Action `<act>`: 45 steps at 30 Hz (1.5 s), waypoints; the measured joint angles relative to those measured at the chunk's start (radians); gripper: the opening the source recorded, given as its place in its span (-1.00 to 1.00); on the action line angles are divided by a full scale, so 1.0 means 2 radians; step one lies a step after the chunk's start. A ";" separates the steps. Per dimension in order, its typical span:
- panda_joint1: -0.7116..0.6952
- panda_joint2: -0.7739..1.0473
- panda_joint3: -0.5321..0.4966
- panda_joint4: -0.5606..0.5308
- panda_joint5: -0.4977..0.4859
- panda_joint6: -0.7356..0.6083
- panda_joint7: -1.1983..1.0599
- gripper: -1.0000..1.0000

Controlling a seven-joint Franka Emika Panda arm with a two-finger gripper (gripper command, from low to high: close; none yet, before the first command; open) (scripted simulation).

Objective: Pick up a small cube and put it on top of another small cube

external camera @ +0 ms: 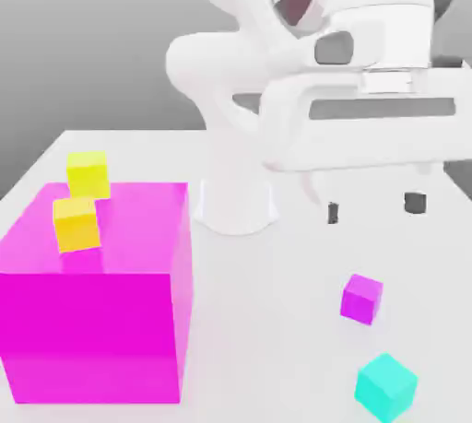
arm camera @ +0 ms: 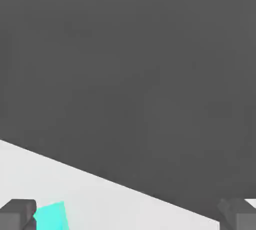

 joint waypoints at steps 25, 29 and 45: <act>0.043 0.192 0.011 -0.011 -0.031 0.076 -0.015 -1.00; 0.045 0.120 0.035 -0.064 -0.013 0.058 -0.046 -1.00; 0.108 0.007 0.063 -0.249 0.042 0.133 -0.152 -1.00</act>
